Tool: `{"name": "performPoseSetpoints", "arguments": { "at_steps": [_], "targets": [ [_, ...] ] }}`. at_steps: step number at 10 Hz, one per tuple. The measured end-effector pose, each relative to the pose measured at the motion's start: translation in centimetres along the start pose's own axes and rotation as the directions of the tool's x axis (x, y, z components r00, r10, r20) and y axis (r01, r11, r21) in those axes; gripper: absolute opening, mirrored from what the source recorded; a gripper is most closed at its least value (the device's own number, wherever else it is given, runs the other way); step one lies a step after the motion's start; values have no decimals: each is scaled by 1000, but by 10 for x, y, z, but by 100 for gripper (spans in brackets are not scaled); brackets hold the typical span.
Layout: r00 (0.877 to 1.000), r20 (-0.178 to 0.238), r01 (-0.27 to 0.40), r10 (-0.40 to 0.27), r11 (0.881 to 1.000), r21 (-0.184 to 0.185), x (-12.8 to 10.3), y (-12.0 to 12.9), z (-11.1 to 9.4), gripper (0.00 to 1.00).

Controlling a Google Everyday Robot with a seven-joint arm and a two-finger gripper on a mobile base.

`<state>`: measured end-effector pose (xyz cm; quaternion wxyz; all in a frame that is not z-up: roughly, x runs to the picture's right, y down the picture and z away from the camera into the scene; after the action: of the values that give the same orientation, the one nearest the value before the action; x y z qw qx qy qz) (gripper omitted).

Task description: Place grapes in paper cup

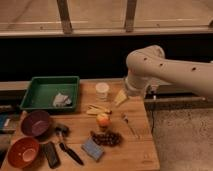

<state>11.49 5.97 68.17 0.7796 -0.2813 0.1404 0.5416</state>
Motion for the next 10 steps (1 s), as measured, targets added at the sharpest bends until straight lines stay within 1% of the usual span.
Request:
{"name": "performPoseSetpoints", "arguments": {
  "at_steps": [8, 9, 10],
  "targets": [
    [1000, -4, -3, 3, 1000, -4, 0, 0, 1, 80],
    [1000, -15, -7, 7, 1000, -24, 3, 1, 6, 80],
    [999, -39, -14, 12, 999, -46, 11, 4, 18, 80]
  ]
}}
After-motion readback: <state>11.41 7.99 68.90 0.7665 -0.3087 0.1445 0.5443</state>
